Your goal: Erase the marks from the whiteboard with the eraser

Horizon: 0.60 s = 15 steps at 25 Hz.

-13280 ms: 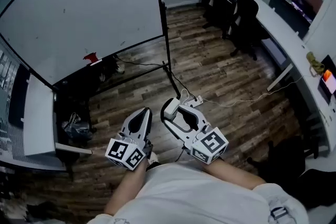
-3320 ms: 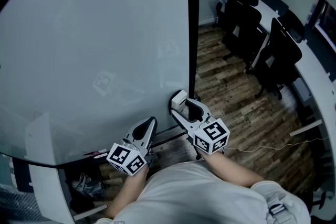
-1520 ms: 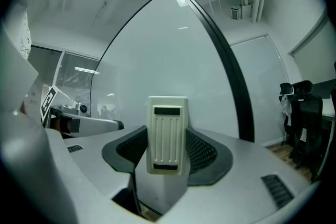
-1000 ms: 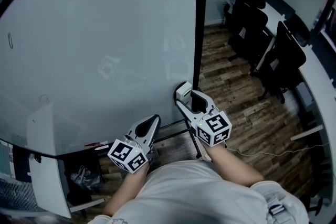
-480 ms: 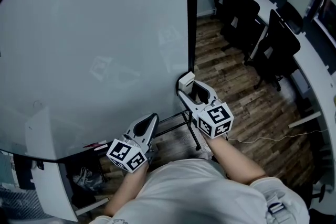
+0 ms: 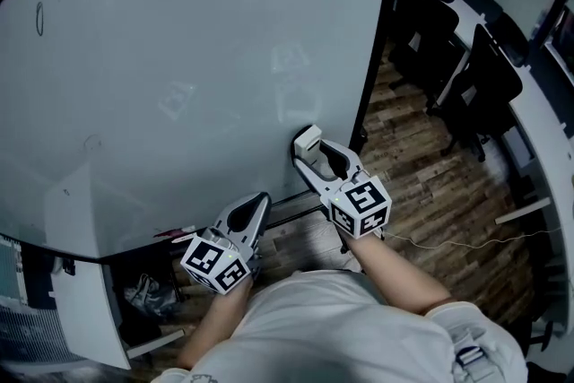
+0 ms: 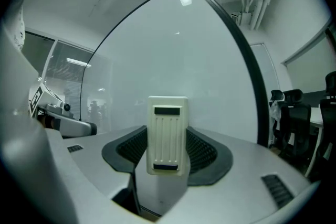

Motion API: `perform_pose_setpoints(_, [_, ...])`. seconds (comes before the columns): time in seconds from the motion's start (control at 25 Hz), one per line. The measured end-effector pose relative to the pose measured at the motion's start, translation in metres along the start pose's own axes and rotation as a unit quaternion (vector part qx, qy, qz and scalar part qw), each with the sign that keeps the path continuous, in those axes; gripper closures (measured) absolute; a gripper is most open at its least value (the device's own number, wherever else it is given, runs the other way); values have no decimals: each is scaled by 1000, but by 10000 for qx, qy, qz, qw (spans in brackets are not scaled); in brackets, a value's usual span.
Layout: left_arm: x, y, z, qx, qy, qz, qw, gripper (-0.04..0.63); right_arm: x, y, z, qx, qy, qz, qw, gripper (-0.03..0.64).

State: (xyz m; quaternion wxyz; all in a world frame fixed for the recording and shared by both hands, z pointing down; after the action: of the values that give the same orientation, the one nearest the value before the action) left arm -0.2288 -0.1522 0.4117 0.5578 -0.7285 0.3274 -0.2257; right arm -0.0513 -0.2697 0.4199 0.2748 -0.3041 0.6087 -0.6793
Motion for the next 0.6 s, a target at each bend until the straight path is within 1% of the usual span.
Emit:
perform_pose_setpoints(0.2, [-36, -2, -6, 68, -45, 2, 10000, 588, -3, -2, -35, 11, -7, 90, 10000, 383])
perform_pose_setpoints(0.32, [-53, -3, -7, 37, -43, -18, 10000, 588, -12, -9, -52, 22, -25, 95, 9999, 383])
perform_pose_setpoints(0.48, [-65, -6, -7, 32, -122, 85, 9999, 588, -27, -16, -70, 90, 34, 86, 9999, 383])
perform_pose_setpoints(0.6, [-68, -4, 3, 78, -168, 161, 9997, 588, -46, -21, -80, 90, 134, 62, 9999, 383])
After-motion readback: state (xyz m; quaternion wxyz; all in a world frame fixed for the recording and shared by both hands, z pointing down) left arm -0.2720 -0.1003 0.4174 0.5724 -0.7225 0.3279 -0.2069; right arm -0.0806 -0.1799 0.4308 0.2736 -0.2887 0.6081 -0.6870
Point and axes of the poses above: the fingertips, and each gripper's own axes: x forward along the fingers, z to its right, y out of its top, the point moved 8 cm from there along -x, backward along the fingers, and after that the axes turned 10 degrees about -y, right-handed, at the moved point
